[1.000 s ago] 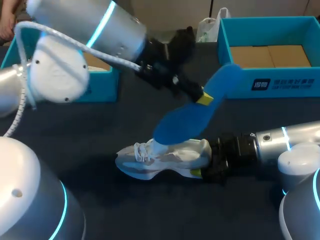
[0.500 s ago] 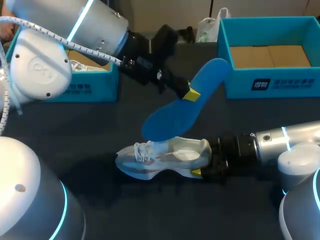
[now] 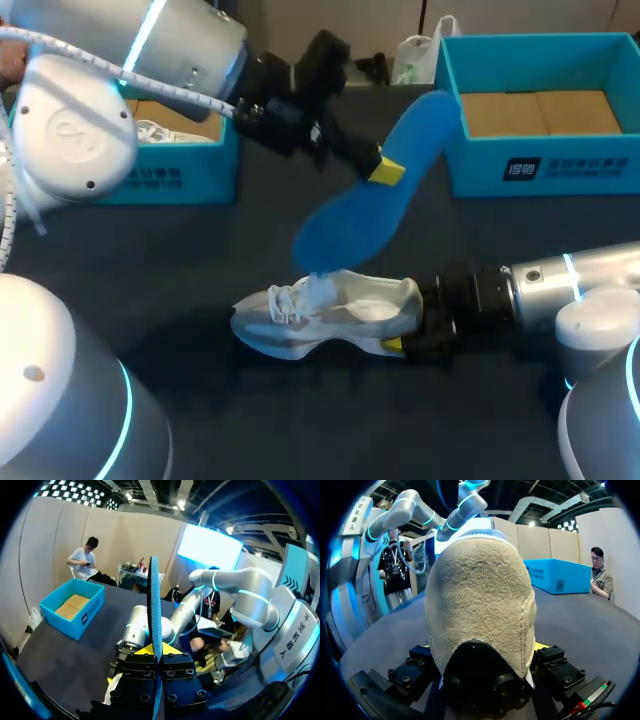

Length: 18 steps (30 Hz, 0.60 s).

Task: Take the shoe out of the shoebox, open the shoe tongue, remove and reinsert the insole, then place the shoe into the shoebox

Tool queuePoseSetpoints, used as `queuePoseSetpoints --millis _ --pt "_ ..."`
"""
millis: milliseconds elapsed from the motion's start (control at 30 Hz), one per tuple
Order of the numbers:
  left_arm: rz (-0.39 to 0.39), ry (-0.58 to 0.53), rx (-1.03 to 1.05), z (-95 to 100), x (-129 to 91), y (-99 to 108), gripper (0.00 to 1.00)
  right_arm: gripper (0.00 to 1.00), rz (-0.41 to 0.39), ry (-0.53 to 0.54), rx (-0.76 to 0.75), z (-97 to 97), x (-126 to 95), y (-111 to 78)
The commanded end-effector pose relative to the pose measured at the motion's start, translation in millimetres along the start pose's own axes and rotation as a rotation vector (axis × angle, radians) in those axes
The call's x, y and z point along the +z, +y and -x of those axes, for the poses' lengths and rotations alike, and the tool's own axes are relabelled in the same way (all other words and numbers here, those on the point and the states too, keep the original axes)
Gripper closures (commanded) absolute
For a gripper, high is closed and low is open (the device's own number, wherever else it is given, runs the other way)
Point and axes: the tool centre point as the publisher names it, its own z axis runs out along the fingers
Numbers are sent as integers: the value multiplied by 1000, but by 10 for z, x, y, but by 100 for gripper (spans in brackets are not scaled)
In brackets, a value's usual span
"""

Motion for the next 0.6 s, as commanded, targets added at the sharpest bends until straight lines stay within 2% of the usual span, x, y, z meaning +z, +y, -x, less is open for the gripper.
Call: queuePoseSetpoints --millis 33,267,600 --pt "-126 50 -6 -205 -286 108 100 100 -4 -2 0 -13 32 -8" --pt "-271 88 34 -549 -529 -9 100 100 -4 -2 0 -13 32 -8" --pt "-271 88 34 -549 -529 -9 100 100 -4 -2 0 -13 32 -8"
